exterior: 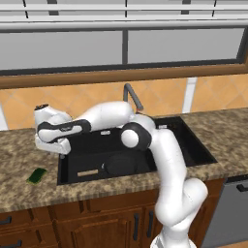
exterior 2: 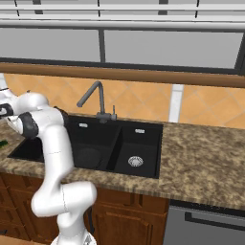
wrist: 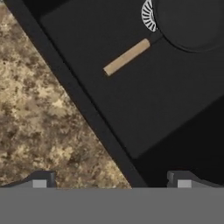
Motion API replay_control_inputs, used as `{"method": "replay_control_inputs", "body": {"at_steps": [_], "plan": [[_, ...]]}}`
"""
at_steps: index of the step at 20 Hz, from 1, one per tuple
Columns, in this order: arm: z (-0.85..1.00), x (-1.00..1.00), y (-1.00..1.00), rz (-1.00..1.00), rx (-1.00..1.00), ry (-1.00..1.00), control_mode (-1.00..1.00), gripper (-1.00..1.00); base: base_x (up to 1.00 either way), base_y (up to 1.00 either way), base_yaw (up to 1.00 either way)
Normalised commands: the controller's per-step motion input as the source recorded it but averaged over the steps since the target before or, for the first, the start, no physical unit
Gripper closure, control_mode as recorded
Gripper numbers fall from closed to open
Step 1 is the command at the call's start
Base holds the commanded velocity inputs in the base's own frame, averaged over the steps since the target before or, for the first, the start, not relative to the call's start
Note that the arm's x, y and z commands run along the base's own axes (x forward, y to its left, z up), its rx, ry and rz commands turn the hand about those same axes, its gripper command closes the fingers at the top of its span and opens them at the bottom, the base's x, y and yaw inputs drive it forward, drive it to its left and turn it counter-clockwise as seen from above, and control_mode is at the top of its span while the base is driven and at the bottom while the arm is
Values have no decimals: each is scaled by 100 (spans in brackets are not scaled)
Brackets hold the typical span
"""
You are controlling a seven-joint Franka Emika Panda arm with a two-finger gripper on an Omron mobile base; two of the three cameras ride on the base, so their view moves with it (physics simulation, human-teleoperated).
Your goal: Pick the pan and sponge and place them into the sink. Then turn on the water.
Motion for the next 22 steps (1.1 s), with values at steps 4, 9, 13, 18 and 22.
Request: {"method": "replay_control_inputs", "body": {"at_steps": [4, 9, 13, 18, 22], "plan": [[-3, -8, 41, 0, -7, 1, -100, -100, 0, 0, 0], [-11, -26, 21, 0, 0, 0, -100, -100, 0, 0, 0], [-23, -24, -1, 0, 0, 4, -100, -100, 0, 0, 0], [-18, -35, -19, 0, 0, 8, -100, -100, 0, 0, 0], [-15, -38, -27, 0, 0, 14, -100, -100, 0, 0, 0]]}}
